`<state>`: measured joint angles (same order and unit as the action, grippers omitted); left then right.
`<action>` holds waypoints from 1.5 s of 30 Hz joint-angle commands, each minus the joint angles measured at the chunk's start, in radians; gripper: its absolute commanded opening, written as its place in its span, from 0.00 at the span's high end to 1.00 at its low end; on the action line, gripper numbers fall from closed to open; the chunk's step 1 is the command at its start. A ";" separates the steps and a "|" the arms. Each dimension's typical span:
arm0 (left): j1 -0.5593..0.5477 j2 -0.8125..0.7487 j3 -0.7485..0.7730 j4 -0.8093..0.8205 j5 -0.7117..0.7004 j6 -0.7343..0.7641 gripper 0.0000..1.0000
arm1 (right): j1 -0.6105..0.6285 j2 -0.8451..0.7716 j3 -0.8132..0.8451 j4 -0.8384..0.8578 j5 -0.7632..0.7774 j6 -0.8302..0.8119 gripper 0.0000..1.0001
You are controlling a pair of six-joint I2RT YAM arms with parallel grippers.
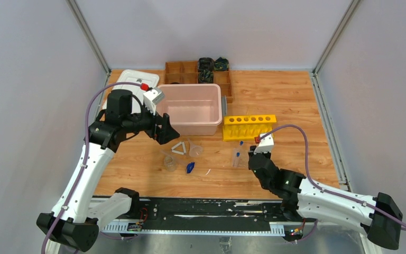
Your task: Organize the chemistry lab equipment
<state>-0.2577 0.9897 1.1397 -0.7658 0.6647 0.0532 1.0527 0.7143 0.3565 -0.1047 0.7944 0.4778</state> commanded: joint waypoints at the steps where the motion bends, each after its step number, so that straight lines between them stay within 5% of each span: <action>1: -0.003 -0.015 0.011 -0.004 -0.014 0.011 0.00 | -0.008 0.026 -0.038 0.120 0.030 0.005 1.00; 23: -0.003 -0.011 0.012 -0.005 -0.037 0.025 0.00 | -0.008 0.108 -0.102 0.200 -0.042 0.056 1.00; 45: -0.003 -0.005 0.022 -0.005 -0.068 0.023 0.00 | -0.007 0.014 -0.134 0.141 -0.002 0.046 1.00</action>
<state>-0.2577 0.9894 1.1397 -0.7662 0.6029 0.0685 1.0527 0.7391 0.2501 0.0792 0.7490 0.5274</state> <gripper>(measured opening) 0.997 0.184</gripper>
